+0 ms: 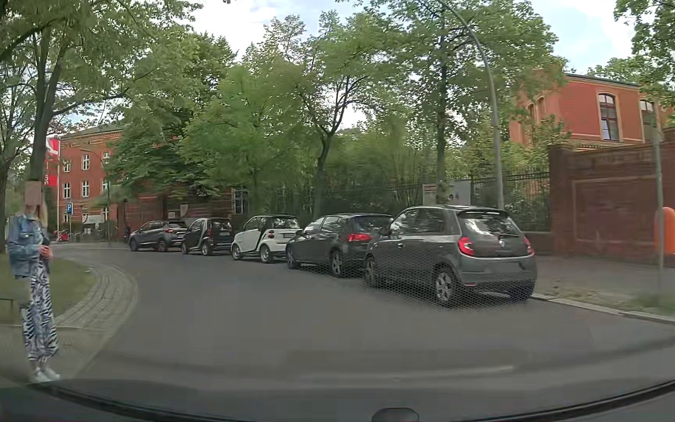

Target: Follow the waypoints while adhering to traffic rules and regulations

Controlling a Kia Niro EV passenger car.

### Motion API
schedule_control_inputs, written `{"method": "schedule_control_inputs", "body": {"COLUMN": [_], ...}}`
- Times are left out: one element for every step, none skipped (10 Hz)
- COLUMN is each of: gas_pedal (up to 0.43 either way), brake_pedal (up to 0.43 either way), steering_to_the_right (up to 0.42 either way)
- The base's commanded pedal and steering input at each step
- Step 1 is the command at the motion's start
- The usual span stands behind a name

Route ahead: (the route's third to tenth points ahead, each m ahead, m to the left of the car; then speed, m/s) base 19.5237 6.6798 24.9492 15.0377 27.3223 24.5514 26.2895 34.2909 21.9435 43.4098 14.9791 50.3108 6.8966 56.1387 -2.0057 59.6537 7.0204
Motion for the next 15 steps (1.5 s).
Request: {"method": "schedule_control_inputs", "body": {"gas_pedal": [0.339,0.331,0.331,0.331,0.331,0.331,0.331,0.331,0.331,0.331,0.331,0.331,0.331,0.331,0.331], "brake_pedal": [0.018,0.018,0.018,0.018,0.018,0.018,0.018,0.018,0.018,0.018,0.018,0.018,0.018,0.018,0.018], "steering_to_the_right": [-0.182,-0.186,-0.189,-0.191,-0.191,-0.191,-0.191,-0.191,-0.19,-0.19,-0.189,-0.189,-0.186,-0.182,-0.181]}}
